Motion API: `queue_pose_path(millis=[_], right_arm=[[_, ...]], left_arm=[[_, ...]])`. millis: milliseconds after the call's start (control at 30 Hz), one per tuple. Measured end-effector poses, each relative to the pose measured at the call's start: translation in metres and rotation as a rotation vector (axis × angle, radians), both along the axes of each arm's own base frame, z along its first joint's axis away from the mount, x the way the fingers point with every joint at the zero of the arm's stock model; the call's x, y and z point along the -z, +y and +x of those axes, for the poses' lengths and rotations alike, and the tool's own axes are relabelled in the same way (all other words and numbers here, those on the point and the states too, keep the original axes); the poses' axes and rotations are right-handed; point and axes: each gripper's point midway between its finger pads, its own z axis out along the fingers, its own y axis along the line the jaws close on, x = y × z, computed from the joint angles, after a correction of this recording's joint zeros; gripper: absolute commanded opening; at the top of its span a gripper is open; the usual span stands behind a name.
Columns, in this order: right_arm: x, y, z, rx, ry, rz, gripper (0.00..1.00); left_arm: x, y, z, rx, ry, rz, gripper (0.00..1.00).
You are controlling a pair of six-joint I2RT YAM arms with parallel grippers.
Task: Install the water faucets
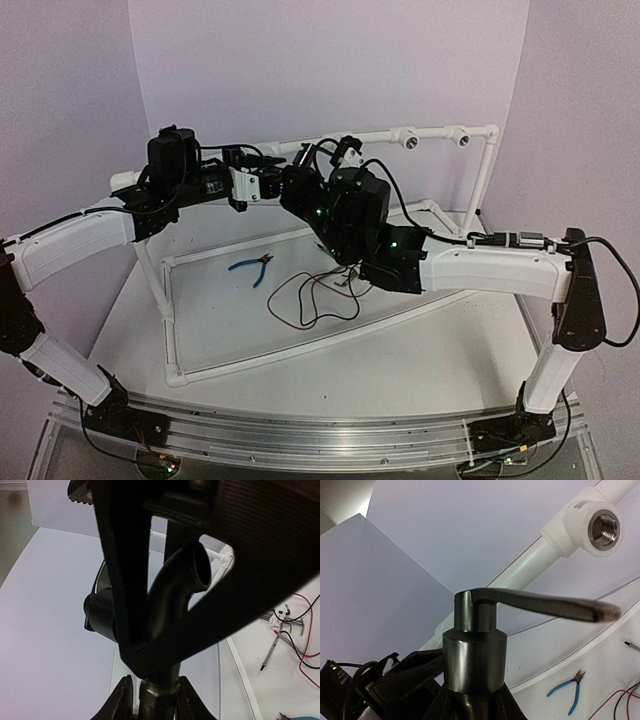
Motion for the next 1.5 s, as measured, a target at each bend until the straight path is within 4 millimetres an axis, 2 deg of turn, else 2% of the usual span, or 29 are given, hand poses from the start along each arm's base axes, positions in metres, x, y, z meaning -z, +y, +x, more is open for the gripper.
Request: queue_pose_path(millis=[67,133,400,667,800,867,1000,1100,1133,1233,1300,1500], right_arm=[[-0.002,0.0,0.001,-0.001,-0.007,0.0,0.0],[-0.002,0.0,0.001,-0.004,-0.016,0.0,0.0],[0.007,0.002,0.001,-0.065,-0.068,-0.069,0.02],[0.013,-0.005,-0.008,-0.196,-0.124,-0.168,0.33],[0.009,-0.009,-0.012,-0.232,-0.159,-0.208,0.35],[0.006,-0.01,-0.013,-0.252,-0.171,-0.213,0.39],[0.004,-0.011,-0.011,-0.292,-0.188,-0.221,0.63],[0.01,-0.011,-0.007,-0.335,-0.185,-0.243,0.95],[0.012,-0.012,-0.006,-0.353,-0.181,-0.252,0.98],[0.017,-0.015,-0.003,-0.416,-0.164,-0.315,0.98],[0.011,-0.017,-0.003,-0.447,-0.156,-0.355,0.97],[-0.033,-0.03,-0.01,-0.445,-0.165,-0.351,0.87]], left_arm=[[0.001,-0.002,0.0,0.007,-0.007,0.0,0.04],[0.0,-0.003,0.001,0.01,-0.016,-0.003,0.0],[0.008,-0.002,0.001,0.02,-0.067,-0.02,0.0],[0.012,-0.004,-0.007,0.052,-0.166,-0.054,0.0],[0.003,-0.004,-0.011,0.064,-0.207,-0.084,0.0],[-0.002,-0.003,-0.012,0.063,-0.226,-0.097,0.0],[-0.008,-0.003,-0.013,0.063,-0.247,-0.11,0.0],[-0.012,-0.002,-0.013,0.062,-0.266,-0.12,0.0],[-0.012,-0.001,-0.013,0.06,-0.273,-0.121,0.0],[-0.013,0.0,-0.013,0.054,-0.291,-0.121,0.0],[-0.016,0.001,-0.011,0.043,-0.307,-0.124,0.0],[-0.019,0.003,-0.013,0.041,-0.367,-0.123,0.0]])
